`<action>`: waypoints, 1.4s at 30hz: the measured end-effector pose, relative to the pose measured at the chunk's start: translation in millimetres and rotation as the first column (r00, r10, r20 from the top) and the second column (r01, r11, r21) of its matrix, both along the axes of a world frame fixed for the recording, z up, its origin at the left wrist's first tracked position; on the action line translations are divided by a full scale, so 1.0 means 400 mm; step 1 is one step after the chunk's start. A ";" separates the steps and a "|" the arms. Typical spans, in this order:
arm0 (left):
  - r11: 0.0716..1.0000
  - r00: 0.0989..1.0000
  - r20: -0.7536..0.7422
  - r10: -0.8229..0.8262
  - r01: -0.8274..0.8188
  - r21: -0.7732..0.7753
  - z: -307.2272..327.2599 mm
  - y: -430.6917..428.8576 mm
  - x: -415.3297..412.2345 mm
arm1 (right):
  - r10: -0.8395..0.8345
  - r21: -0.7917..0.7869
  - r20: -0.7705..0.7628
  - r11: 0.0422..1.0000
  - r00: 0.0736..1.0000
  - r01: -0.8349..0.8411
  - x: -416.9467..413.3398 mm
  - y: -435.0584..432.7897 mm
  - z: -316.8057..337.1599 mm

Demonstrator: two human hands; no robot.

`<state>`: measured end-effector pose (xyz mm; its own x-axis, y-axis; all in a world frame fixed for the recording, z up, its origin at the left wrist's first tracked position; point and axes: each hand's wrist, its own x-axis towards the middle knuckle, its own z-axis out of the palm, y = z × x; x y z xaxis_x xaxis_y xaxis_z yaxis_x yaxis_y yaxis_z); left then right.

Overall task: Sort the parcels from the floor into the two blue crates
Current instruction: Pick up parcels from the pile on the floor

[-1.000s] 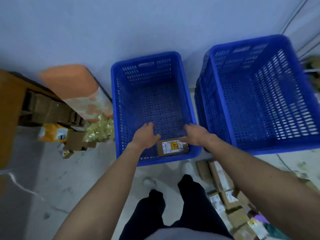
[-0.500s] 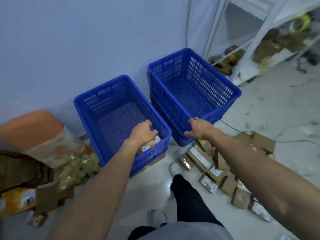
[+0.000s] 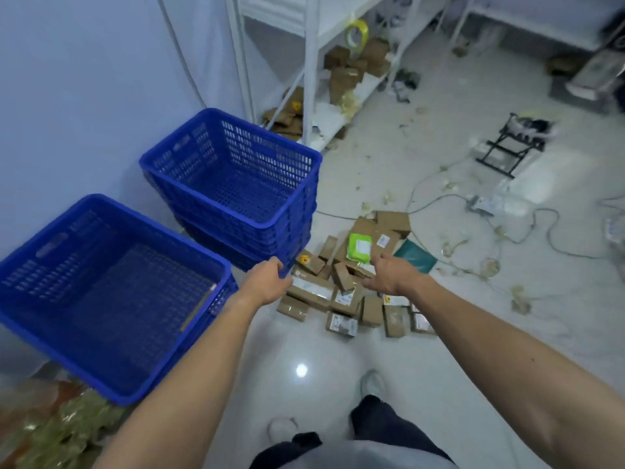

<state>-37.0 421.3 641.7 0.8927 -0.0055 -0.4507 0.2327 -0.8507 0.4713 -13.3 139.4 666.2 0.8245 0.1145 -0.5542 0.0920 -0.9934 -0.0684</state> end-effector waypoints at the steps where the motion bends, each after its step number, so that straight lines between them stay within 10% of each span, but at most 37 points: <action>1: 1.000 1.000 -0.002 -0.022 0.022 0.000 -0.007 -0.033 0.008 | -0.025 0.001 -0.010 1.000 1.000 0.025 -0.014 -0.035 -0.001; 10: 0.975 0.973 -0.077 -0.216 0.219 0.030 -0.077 -0.365 0.117 | -0.186 0.022 -0.092 0.982 0.978 0.189 -0.060 -0.338 -0.098; 26: 0.989 0.955 -0.289 -0.062 0.097 0.110 -0.275 -0.714 0.392 | -0.155 0.141 -0.308 0.968 0.939 0.206 0.218 -0.643 -0.412; 42: 0.889 0.870 -0.341 -0.357 0.428 0.162 -0.946 -0.720 0.648 | -0.283 0.154 -0.408 0.916 0.868 0.371 0.408 -0.518 -1.072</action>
